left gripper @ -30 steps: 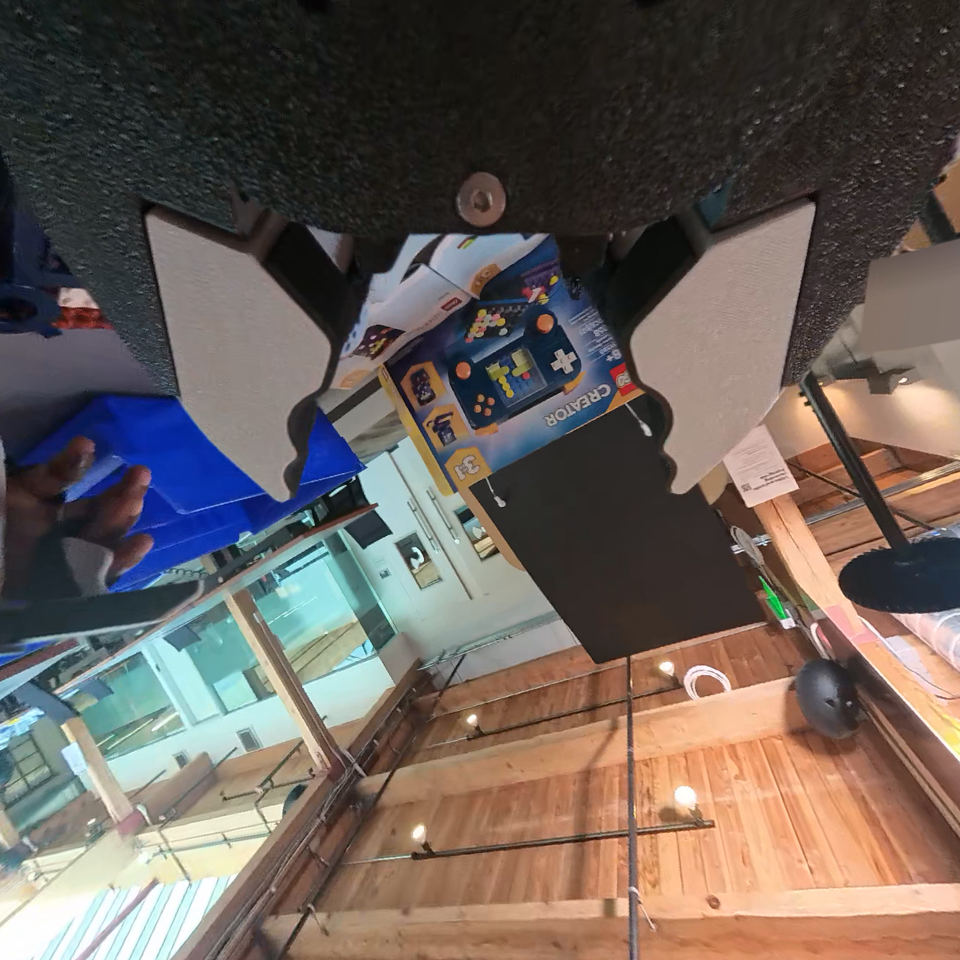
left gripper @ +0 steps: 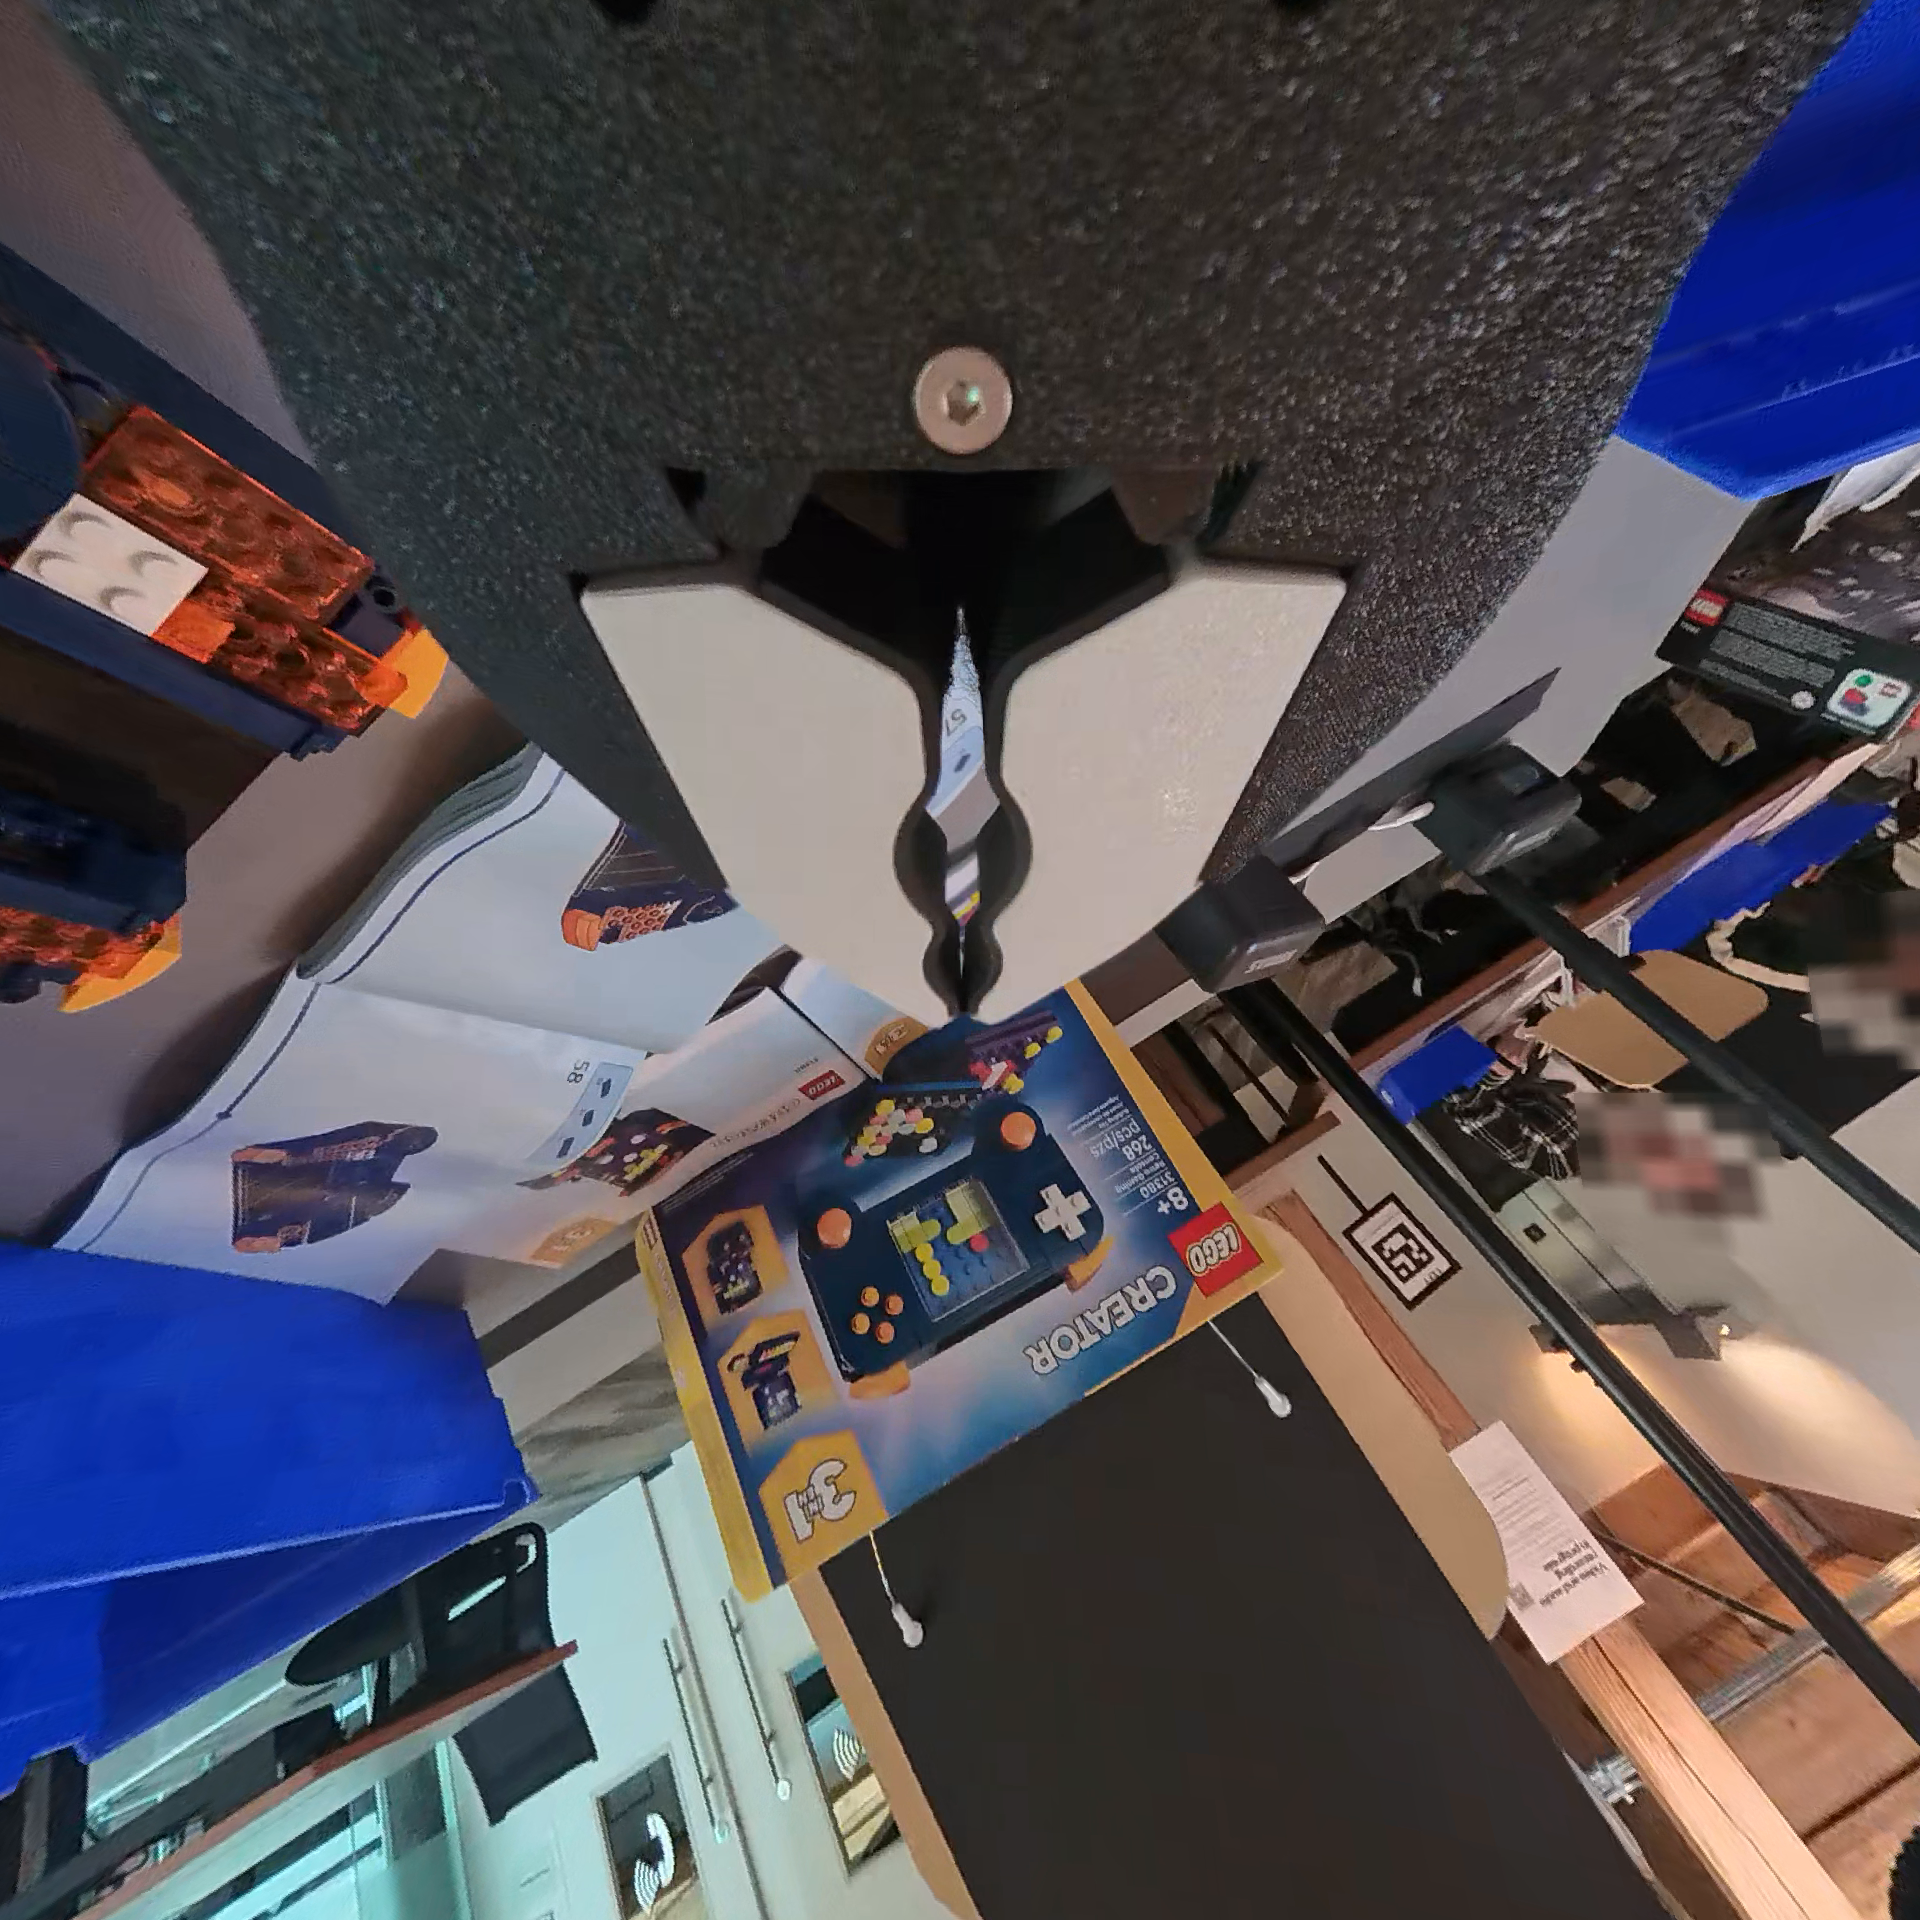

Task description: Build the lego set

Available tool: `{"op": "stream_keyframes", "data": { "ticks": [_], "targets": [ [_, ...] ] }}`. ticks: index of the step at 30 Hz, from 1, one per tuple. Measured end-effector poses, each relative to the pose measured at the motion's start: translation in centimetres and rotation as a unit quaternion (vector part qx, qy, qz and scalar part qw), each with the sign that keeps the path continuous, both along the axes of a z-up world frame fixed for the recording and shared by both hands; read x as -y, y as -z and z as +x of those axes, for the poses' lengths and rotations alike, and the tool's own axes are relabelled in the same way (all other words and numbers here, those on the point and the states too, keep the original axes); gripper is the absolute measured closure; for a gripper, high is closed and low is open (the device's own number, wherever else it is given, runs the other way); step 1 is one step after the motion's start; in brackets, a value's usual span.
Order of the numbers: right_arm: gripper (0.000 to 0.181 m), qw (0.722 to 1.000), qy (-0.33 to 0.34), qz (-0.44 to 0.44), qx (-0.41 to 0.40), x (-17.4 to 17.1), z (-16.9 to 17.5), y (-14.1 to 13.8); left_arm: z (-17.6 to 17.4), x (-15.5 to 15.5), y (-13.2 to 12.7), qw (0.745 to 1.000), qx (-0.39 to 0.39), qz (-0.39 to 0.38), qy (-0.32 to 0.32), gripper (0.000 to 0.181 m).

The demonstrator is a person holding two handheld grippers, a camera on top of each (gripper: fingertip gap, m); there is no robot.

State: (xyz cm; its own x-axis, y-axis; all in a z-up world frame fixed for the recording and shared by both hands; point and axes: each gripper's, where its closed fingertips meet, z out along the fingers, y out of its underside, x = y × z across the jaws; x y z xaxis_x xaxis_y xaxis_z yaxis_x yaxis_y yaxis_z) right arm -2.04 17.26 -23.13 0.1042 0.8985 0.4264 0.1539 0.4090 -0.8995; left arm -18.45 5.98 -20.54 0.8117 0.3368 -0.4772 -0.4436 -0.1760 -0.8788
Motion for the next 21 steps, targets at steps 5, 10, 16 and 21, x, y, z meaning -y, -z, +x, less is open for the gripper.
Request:
{"op": "stream_keyframes", "data": {
  "ticks": [5, 10, 16, 21],
  "targets": [
    [0.181, 1.0, -0.011, -0.007, 0.011, 0.8, -0.2, 0.2, -0.3, 0.5, -0.4, 1.0, -0.017, 0.012, -0.006, 0.181],
    [0.181, 0.998, -0.036, -0.05, 0.008, 1.6, -0.3, 0.2, -0.4, 0.6, -0.5, 1.0, -0.017, 0.01, 0.0, 0.18],
    [0.181, 0.997, -0.042, -0.06, 0.031, 1.6, -0.5, 1.1, 0.0, 0.1, 0.0, 0.999, -0.03, -0.001, 0.013, 0.179],
    [0.181, 0.996, -0.038, -0.073, 0.043, 1.1, -0.6, 1.9, 0.1, -0.4, 0.8, 1.0, 0.008, -0.009, 0.029, 0.179]
  ]
}}
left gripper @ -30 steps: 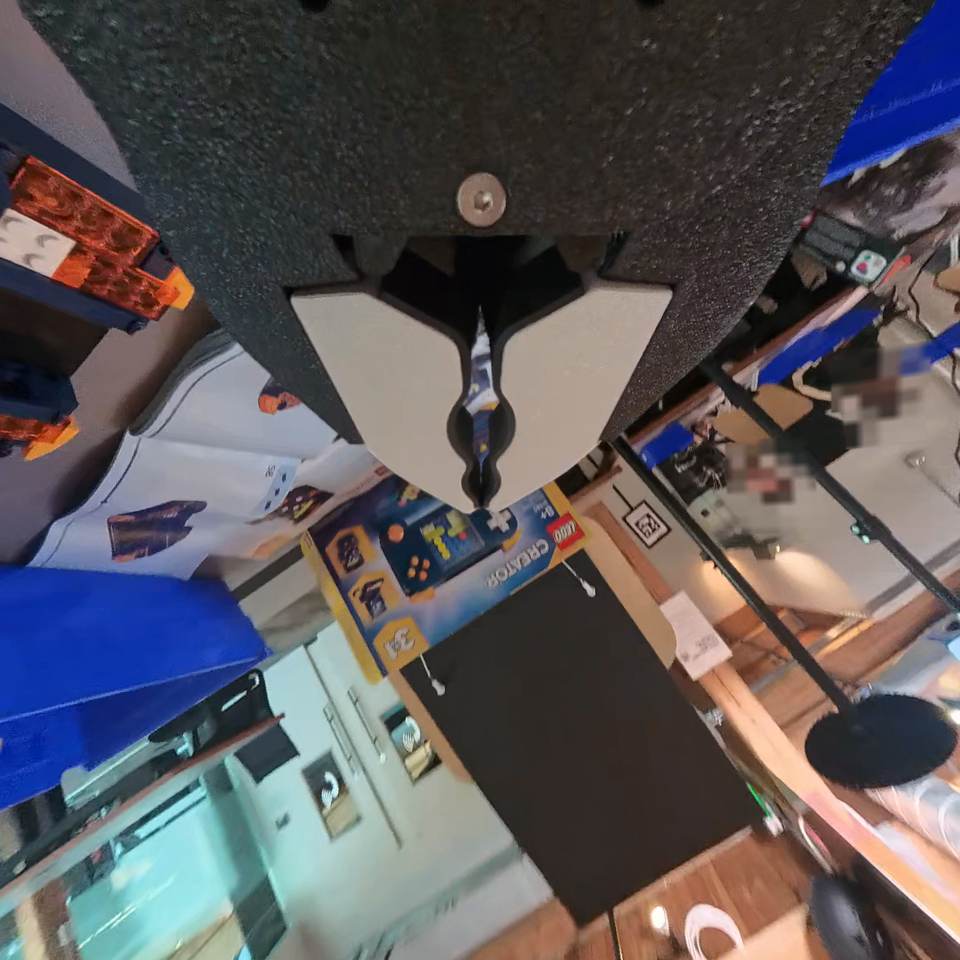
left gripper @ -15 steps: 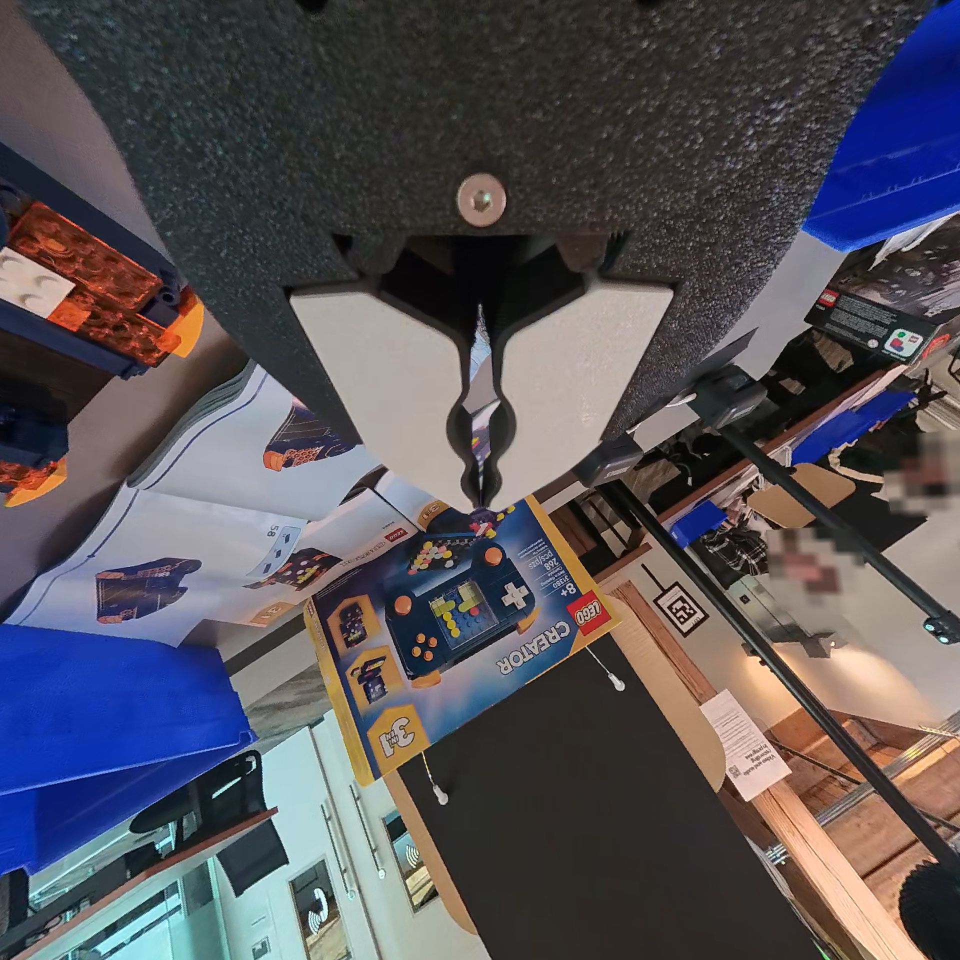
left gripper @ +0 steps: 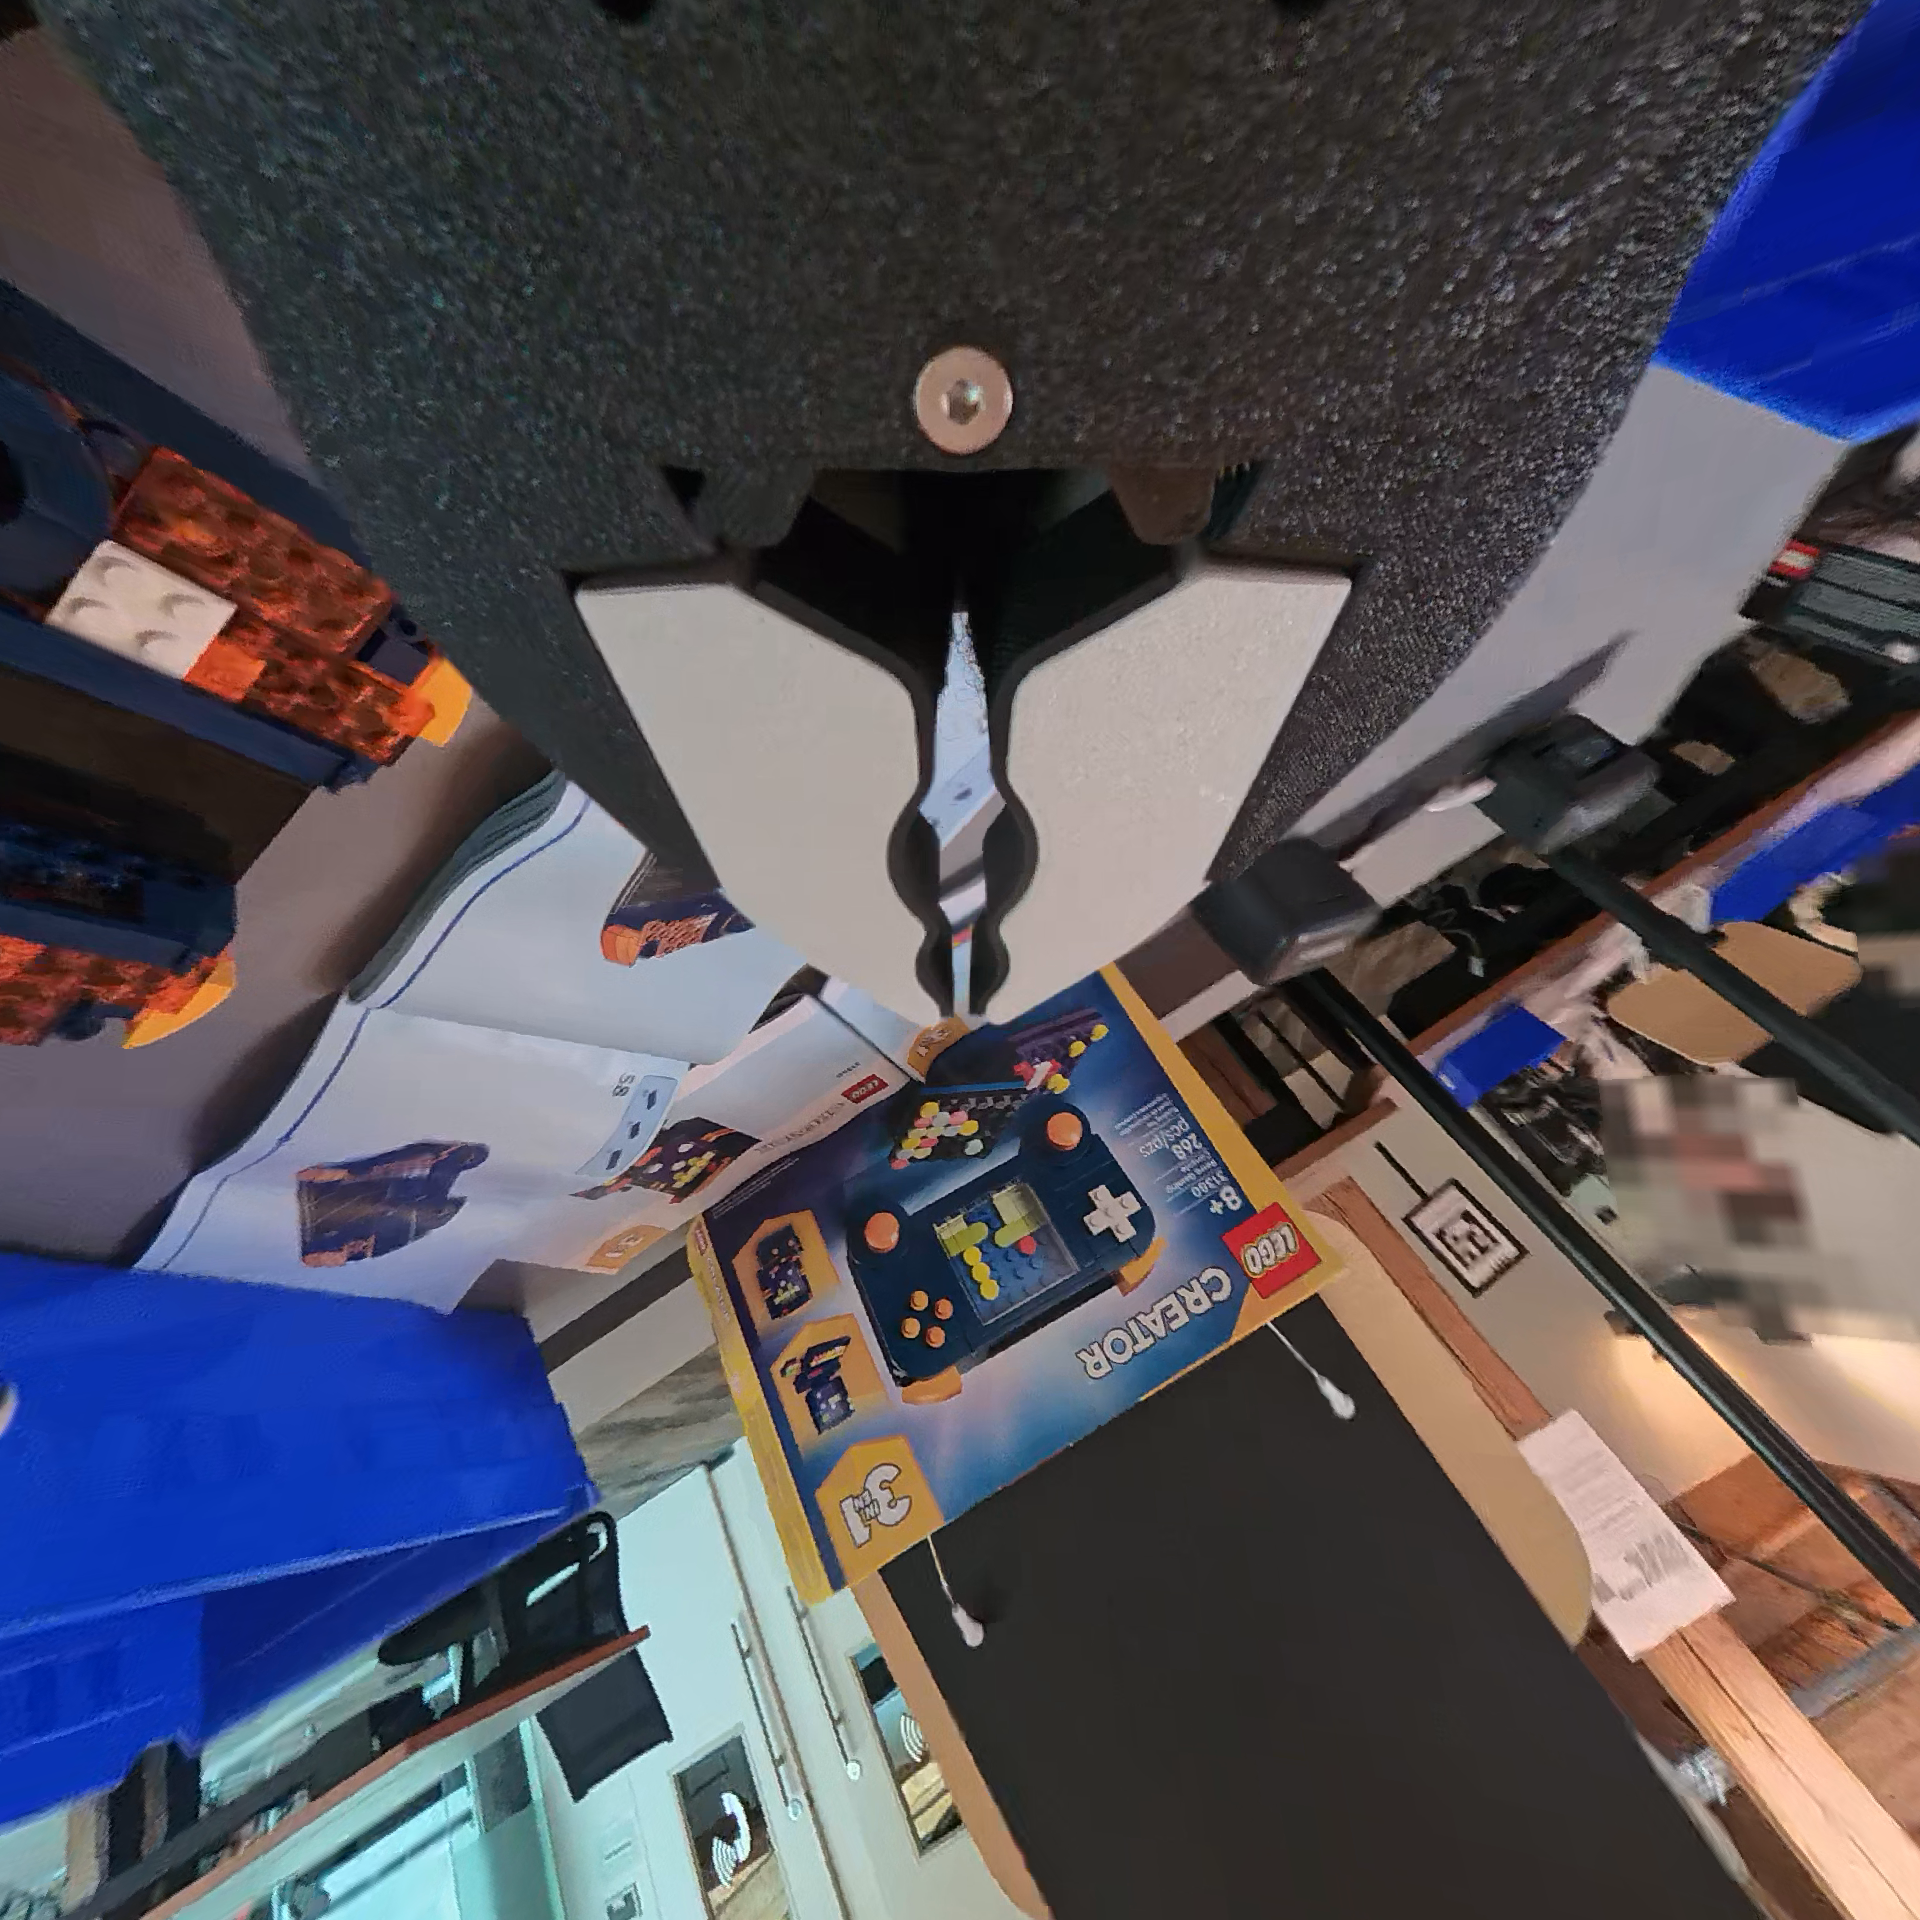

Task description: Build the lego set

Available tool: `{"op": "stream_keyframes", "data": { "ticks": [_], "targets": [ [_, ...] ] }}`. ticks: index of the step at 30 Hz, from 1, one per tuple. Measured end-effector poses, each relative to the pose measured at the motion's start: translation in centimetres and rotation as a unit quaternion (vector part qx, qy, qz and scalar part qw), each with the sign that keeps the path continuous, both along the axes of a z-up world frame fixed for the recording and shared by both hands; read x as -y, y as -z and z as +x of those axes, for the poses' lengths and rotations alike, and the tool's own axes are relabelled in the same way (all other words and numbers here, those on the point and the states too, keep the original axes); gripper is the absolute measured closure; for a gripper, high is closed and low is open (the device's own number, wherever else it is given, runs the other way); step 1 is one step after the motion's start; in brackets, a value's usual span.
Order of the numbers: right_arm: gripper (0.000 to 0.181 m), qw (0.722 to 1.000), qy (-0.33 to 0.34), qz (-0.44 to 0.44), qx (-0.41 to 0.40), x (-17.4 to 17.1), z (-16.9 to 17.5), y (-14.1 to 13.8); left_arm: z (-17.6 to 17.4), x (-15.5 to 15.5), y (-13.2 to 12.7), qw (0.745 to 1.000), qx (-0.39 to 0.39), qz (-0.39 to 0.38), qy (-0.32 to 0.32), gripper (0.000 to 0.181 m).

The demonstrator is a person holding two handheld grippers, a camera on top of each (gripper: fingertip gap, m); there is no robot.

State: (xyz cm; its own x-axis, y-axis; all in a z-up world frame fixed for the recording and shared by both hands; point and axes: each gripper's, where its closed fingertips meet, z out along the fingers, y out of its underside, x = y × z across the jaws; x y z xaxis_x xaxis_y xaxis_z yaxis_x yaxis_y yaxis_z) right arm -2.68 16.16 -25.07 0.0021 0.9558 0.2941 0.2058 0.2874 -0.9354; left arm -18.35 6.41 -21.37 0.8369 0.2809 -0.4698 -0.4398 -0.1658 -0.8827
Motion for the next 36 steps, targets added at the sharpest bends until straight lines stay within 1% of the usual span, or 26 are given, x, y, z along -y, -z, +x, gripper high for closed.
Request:
{"op": "stream_keyframes", "data": {
  "ticks": [2, 4, 6, 8, 10, 12, 13, 14, 16, 17, 18, 20, 22, 23, 26, 30, 32, 34, 36],
  "targets": [
    [0.181, 1.0, 0.001, -0.002, 0.004, -0.2, -0.1, 0.3, 0.1, -0.1, -0.3, 0.996, 0.089, 0.006, 0.011, 0.174],
    [0.181, 1.0, 0.006, -0.003, 0.013, -0.6, -0.1, 0.8, 1.4, -0.7, -0.6, 0.985, 0.161, -0.03, 0.046, 0.161],
    [0.181, 1.0, 0.006, -0.004, 0.019, -0.7, -0.2, 1.2, 1.4, -1.4, -1.2, 0.981, 0.187, -0.043, 0.038, 0.148],
    [0.181, 1.0, -0.004, -0.005, 0.025, -0.3, -0.3, 1.4, 1.0, -2.3, -2.1, 0.98, 0.196, -0.012, 0.029, 0.13],
    [0.181, 1.0, -0.015, -0.011, 0.021, 0.0, -0.4, 1.1, -0.4, -3.0, -2.4, 0.977, 0.21, 0.035, 0.01, 0.107],
    [0.181, 0.998, -0.042, -0.041, 0.026, 1.0, -0.7, 0.5, -1.9, -3.3, -1.6, 0.971, 0.23, 0.057, -0.013, 0.097],
    [0.179, 0.996, -0.06, -0.054, 0.041, 1.7, -0.8, 0.2, -2.4, -3.2, -1.2, 0.971, 0.229, 0.062, -0.015, 0.098],
    [0.175, 0.994, -0.074, -0.061, 0.057, 2.2, -1.1, 0.0, -2.7, -3.0, -0.9, 0.974, 0.216, 0.065, -0.013, 0.108],
    [0.169, 0.99, -0.095, -0.065, 0.081, 3.0, -1.9, -0.4, -2.9, -2.2, -1.1, 0.984, 0.165, 0.072, -0.001, 0.146],
    [0.168, 0.988, -0.11, -0.066, 0.083, 3.5, -2.5, -0.6, -2.7, -1.7, -1.9, 0.986, 0.14, 0.091, 0.006, 0.158],
    [0.165, 0.987, -0.123, -0.068, 0.075, 3.9, -3.2, -0.7, -2.5, -1.4, -2.7, 0.987, 0.119, 0.109, 0.012, 0.165],
    [0.159, 0.986, -0.14, -0.085, 0.035, 4.4, -4.3, -1.0, -2.0, -1.3, -3.3, 0.987, 0.108, 0.117, 0.022, 0.166],
    [0.152, 0.984, -0.142, -0.104, 0.024, 4.8, -4.1, -0.7, -1.4, -1.6, -2.9, 0.986, 0.12, 0.106, 0.041, 0.166],
    [0.152, 0.985, -0.143, -0.094, 0.018, 4.8, -3.8, -0.5, -1.2, -1.8, -2.6, 0.985, 0.132, 0.099, 0.046, 0.166],
    [0.157, 0.992, -0.101, -0.066, -0.025, 2.9, -3.3, -1.3, -0.8, -2.3, -2.0, 0.981, 0.159, 0.087, 0.062, 0.168],
    [0.165, 0.989, -0.039, -0.109, -0.097, 0.2, -2.6, -3.5, -0.6, -2.8, -1.0, 0.979, 0.176, 0.072, 0.07, 0.17],
    [0.174, 0.982, -0.017, -0.114, -0.147, -0.8, -1.9, -4.9, -0.7, -2.8, -0.9, 0.981, 0.172, 0.068, 0.063, 0.17],
    [0.179, 0.976, 0.001, -0.106, -0.189, -1.5, -1.1, -6.0, -1.1, -2.6, -1.3, 0.979, 0.174, 0.087, 0.053, 0.167],
    [0.181, 0.971, 0.019, -0.093, -0.218, -2.1, -0.4, -6.9, -2.1, -1.8, -2.1, 0.975, 0.181, 0.128, 0.026, 0.162]
  ]
}}
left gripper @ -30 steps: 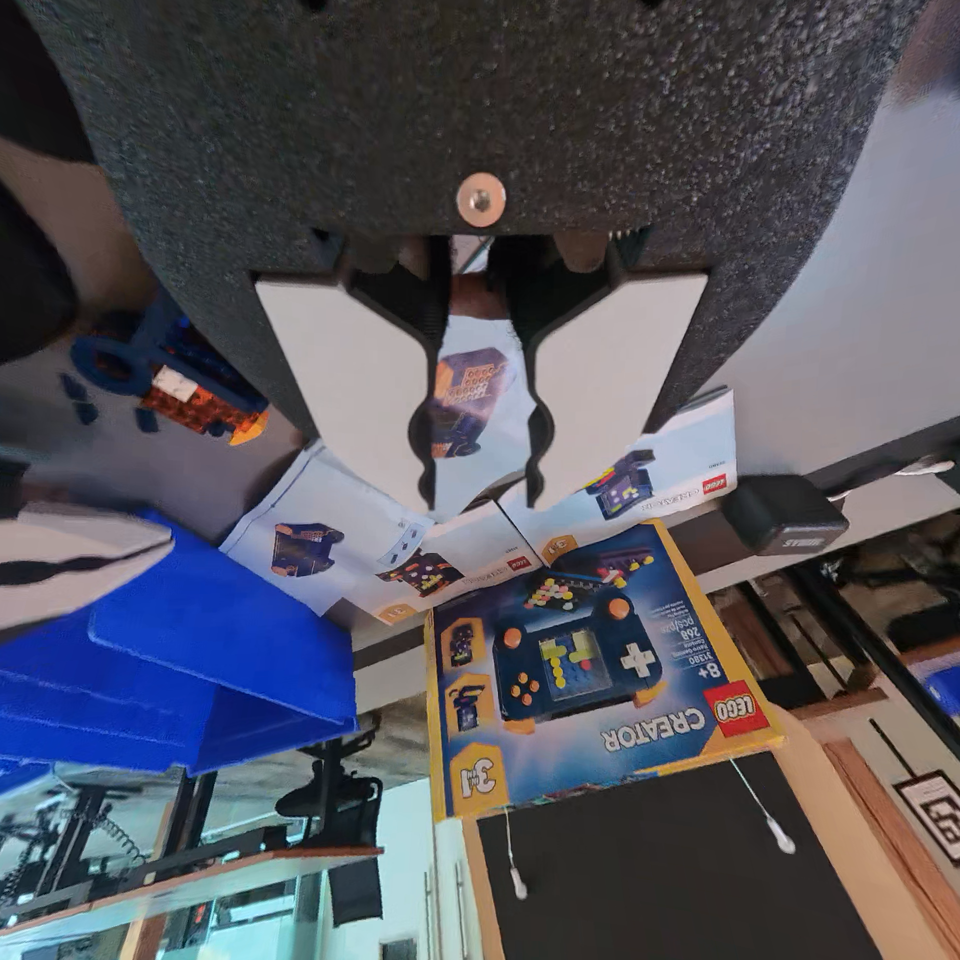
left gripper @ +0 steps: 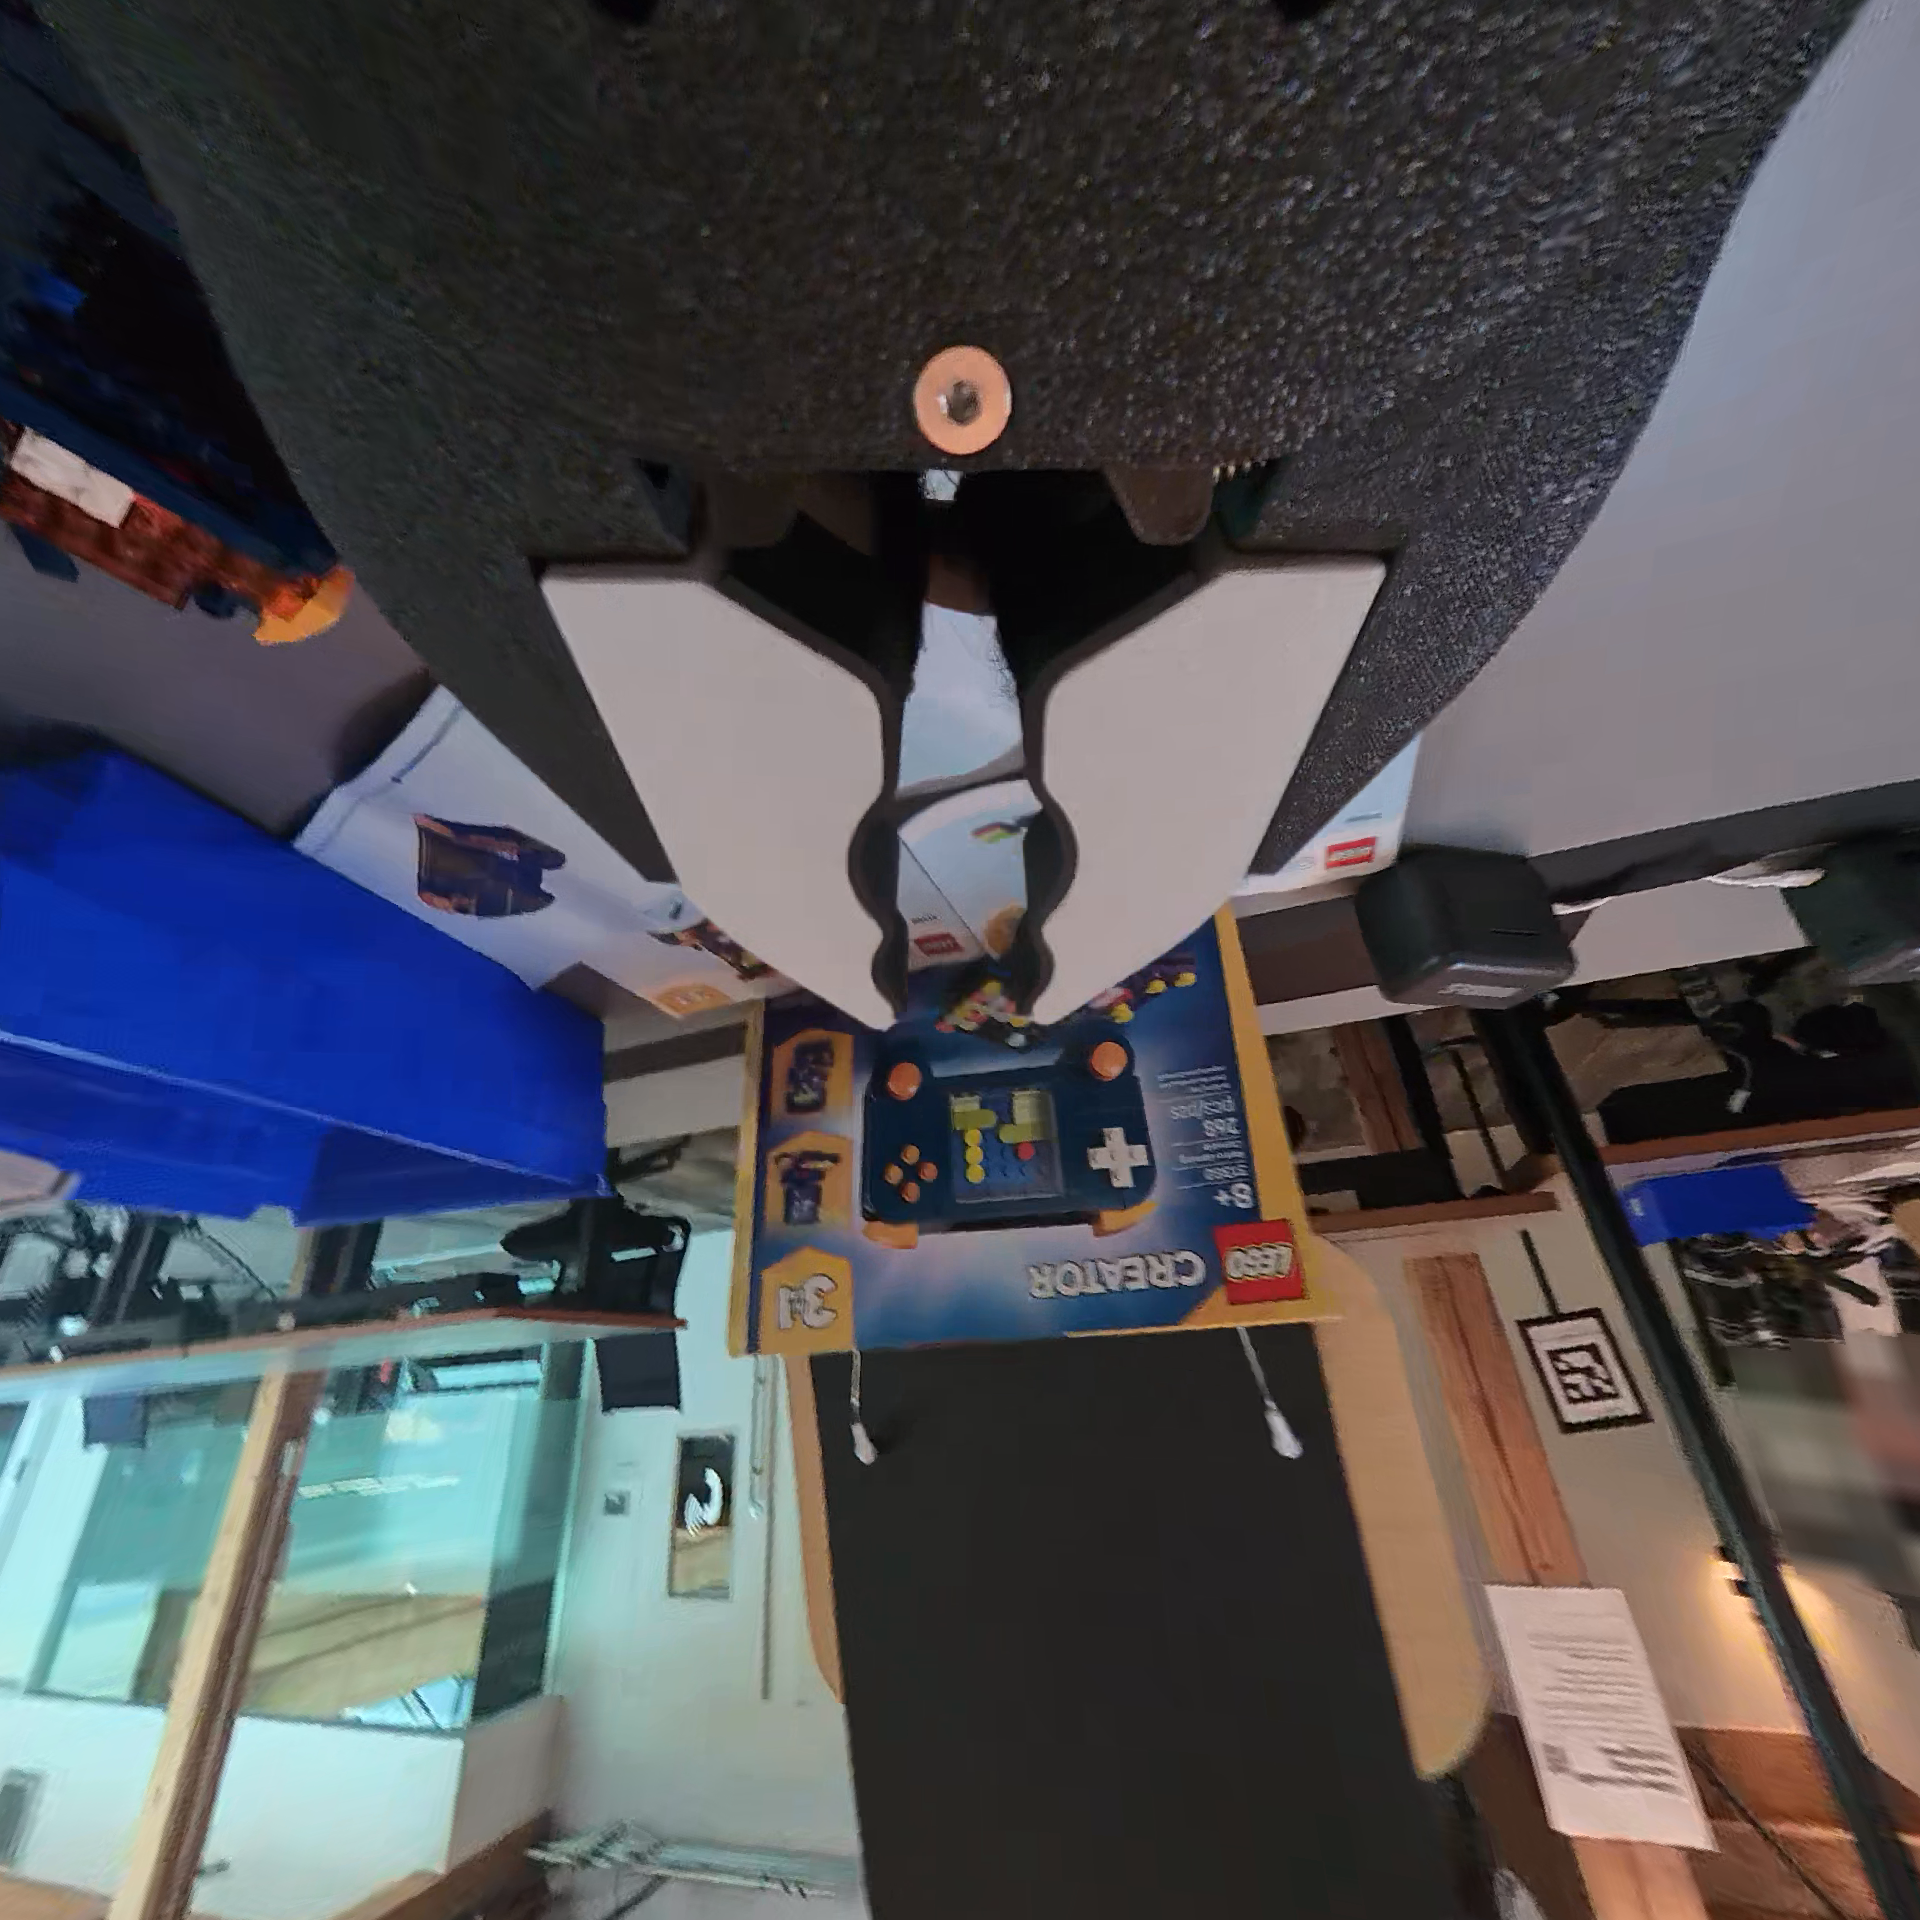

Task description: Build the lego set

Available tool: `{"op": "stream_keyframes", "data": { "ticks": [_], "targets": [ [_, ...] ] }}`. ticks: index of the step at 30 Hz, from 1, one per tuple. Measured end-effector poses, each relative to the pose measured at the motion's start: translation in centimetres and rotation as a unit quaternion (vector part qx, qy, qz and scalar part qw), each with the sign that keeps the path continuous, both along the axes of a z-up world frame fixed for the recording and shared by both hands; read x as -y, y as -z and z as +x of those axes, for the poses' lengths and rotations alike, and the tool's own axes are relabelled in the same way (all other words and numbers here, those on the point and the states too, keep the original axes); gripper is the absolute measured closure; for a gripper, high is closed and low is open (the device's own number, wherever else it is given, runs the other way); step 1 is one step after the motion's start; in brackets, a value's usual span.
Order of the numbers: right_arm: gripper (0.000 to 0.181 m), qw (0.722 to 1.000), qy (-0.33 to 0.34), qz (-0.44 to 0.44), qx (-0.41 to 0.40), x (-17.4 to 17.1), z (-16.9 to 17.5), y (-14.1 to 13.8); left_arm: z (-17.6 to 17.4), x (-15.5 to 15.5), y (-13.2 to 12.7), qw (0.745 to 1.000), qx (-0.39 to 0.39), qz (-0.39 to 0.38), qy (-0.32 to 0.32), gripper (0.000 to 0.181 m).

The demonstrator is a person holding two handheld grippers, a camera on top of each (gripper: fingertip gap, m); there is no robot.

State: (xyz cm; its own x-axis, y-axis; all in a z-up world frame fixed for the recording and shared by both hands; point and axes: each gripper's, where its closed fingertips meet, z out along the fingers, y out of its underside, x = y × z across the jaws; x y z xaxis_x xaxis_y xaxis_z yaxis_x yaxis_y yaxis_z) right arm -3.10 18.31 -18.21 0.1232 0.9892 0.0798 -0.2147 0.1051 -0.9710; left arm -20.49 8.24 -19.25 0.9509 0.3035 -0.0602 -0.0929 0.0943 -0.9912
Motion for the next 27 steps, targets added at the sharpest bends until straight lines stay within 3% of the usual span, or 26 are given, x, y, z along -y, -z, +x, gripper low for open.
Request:
{"op": "stream_keyframes", "data": {
  "ticks": [4, 7, 10, 13, 19, 27],
  "targets": [
    [0.181, 0.998, 0.03, -0.017, -0.049, -1.2, 1.3, -1.3, -2.7, 2.8, -1.9, 0.991, 0.069, 0.099, -0.056, 0.162],
    [0.181, 0.995, 0.044, -0.039, -0.074, -2.1, 2.0, -1.7, -4.7, 6.7, -4.2, 0.961, 0.11, 0.234, -0.097, 0.162],
    [0.181, 0.995, 0.047, -0.062, -0.069, -2.8, 1.9, -1.1, -5.8, 8.6, -4.5, 0.938, 0.158, 0.292, -0.096, 0.163],
    [0.181, 0.994, 0.047, -0.076, -0.066, -3.1, 1.8, -0.8, -6.9, 9.4, -4.0, 0.928, 0.191, 0.304, -0.103, 0.163],
    [0.181, 0.995, 0.048, -0.069, -0.058, -3.0, 1.6, -0.5, -7.7, 11.2, -4.7, 0.917, 0.186, 0.333, -0.12, 0.164],
    [0.18, 0.997, 0.038, -0.063, -0.036, -2.6, 1.0, 0.0, -5.4, 7.4, -4.1, 0.949, 0.167, 0.26, -0.062, 0.164]
  ]
}}
